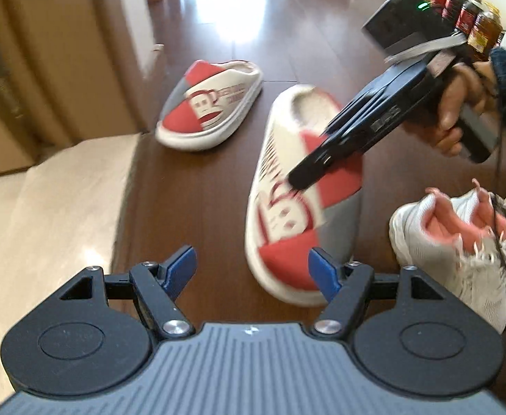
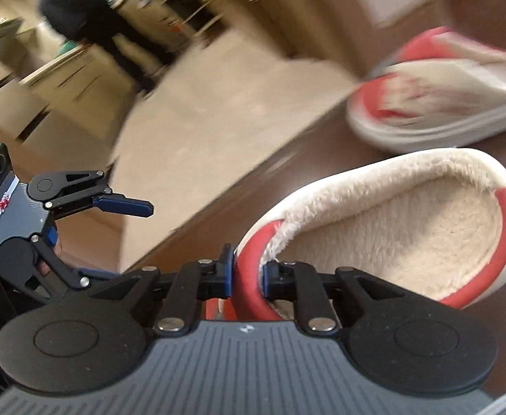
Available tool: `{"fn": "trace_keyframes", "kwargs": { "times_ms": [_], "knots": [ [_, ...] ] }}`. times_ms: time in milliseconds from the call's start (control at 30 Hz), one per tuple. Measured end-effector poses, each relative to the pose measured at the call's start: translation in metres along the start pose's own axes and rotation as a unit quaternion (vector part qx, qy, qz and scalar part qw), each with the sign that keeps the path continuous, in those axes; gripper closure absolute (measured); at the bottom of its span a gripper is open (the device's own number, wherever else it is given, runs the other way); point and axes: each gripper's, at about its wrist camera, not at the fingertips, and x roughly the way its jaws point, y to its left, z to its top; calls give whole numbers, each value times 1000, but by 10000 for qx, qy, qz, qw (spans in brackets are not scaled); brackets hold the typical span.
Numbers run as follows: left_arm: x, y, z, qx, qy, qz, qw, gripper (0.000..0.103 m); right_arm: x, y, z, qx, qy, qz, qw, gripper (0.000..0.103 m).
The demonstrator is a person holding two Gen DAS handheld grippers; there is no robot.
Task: Organize scattered shoes
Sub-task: 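Carry the red-white slipper to the floor by the doorway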
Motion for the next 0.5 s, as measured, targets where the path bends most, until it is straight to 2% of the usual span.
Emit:
{"fn": "trace_keyframes", "kwargs": {
  "times_ms": [67, 133, 167, 200, 300, 367, 400, 500],
  "knots": [
    [0, 6, -16, -131, 217, 61, 9997, 30, 35, 11, -2, -26, 213, 123, 9997, 84],
    [2, 10, -21, -209, 273, 87, 9994, 30, 58, 13, -3, 120, 310, -72, 9994, 76],
    [5, 13, -22, -281, 303, 81, 9991, 30, 65, 14, -3, 272, 245, -270, 9990, 68],
    [9, 16, -24, -353, 332, 75, 9988, 30, 66, 13, -2, 419, 169, -297, 9985, 57],
    [13, 21, -17, -409, 327, -88, 9986, 30, 50, 18, 2, 593, -20, -303, 9978, 49],
    [14, 23, -10, -319, 270, -168, 9990, 30, 23, 27, 8, 285, -133, -747, 9967, 49],
    [15, 24, -3, -278, 248, -248, 9990, 30, 11, 26, 12, 72, -8, -1072, 9942, 49],
    [26, 28, 21, -174, 104, -430, 9989, 30, -21, 15, 22, -530, 496, -2154, 9738, 49]
  ]
}}
